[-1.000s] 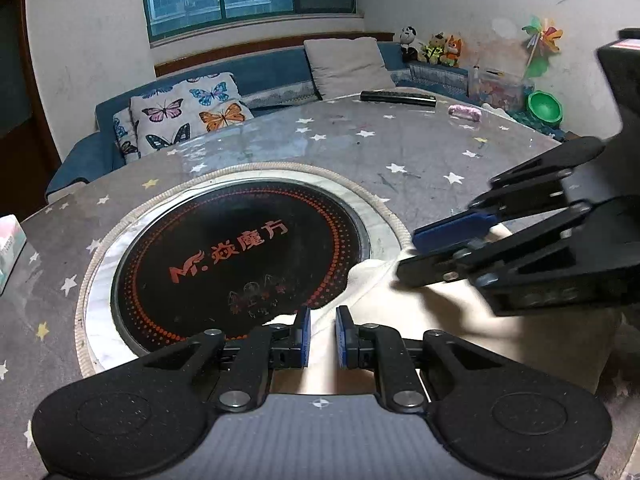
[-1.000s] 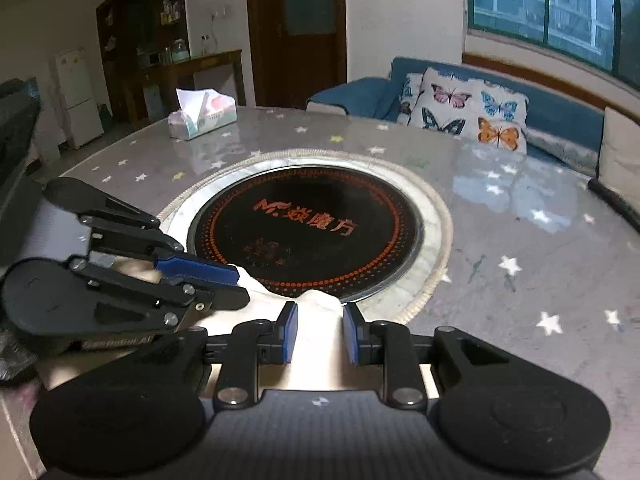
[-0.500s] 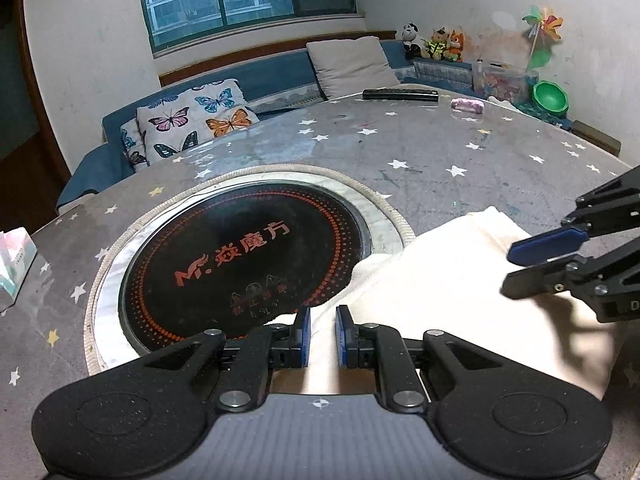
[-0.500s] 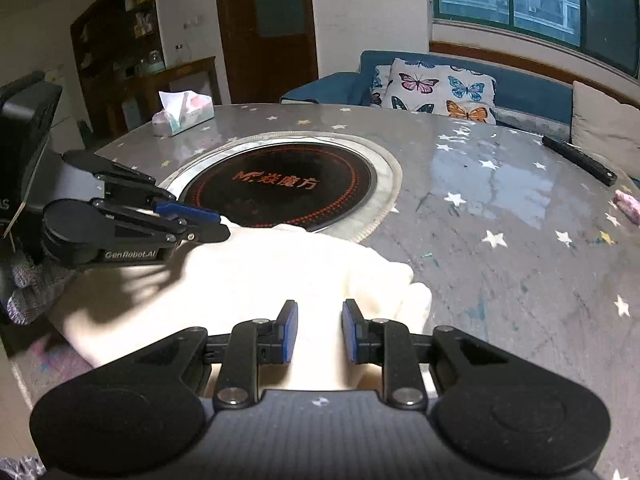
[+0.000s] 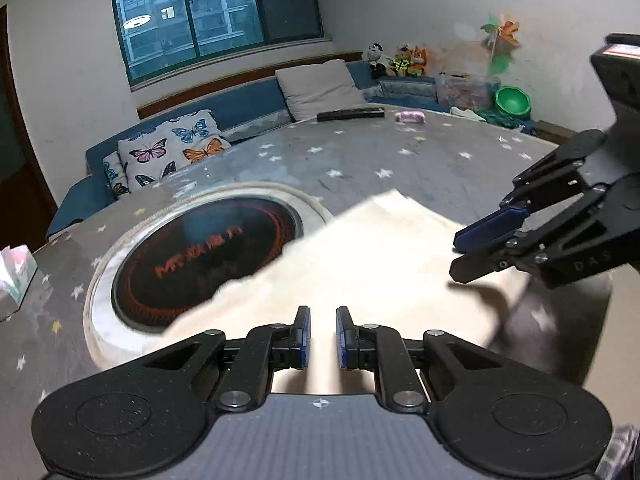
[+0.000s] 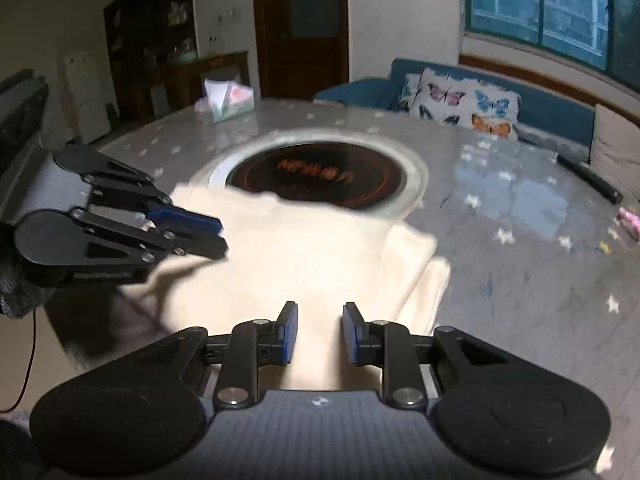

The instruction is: Fold clothes

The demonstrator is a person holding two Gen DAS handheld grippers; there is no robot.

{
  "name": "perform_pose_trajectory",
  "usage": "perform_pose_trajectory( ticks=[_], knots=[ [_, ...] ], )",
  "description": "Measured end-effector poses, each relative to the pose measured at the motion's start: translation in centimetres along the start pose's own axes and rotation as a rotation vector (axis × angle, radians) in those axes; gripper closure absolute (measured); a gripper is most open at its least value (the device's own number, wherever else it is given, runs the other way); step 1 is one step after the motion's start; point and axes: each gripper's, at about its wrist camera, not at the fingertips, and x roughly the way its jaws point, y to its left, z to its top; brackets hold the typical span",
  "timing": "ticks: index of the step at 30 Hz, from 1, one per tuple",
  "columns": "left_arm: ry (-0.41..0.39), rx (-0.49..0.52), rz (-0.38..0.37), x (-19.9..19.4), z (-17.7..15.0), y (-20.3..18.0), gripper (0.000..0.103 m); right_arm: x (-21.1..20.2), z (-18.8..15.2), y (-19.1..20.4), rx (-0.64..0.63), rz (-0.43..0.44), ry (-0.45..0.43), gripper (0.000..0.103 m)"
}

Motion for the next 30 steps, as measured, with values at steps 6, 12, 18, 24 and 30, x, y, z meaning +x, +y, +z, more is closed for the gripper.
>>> perform_pose_trajectory(
  ticks=[6,12,18,24,30],
  knots=[
    [0.024,-0.082,0.026,-1.9,-2.4,1.3,0.087,-1.4,-1.8,0.5,-0.008,0.0,0.038,0.08],
    [0.037,-0.143,0.046,-4.3,-4.6,2.5,0.088,-2.0,-2.0,0.4,-0.007,-0.001,0.049,0.08],
    [0.054,-0.166,0.033,-6.2,-5.9,2.8,0.087,-2.6,-0.5,1.0,-0.042,0.018,0.024,0.08],
    [0.031,-0.199,0.009,-7.6,-5.6,3.2,0.087,-1.0,0.9,0.8,-0.036,0.011,-0.016,0.079],
    [-0.031,-0.279,0.035,-6.1,-3.0,5.4,0.087,1.2,1.5,-0.4,0.015,-0.015,-0.013,0.079]
  ],
)
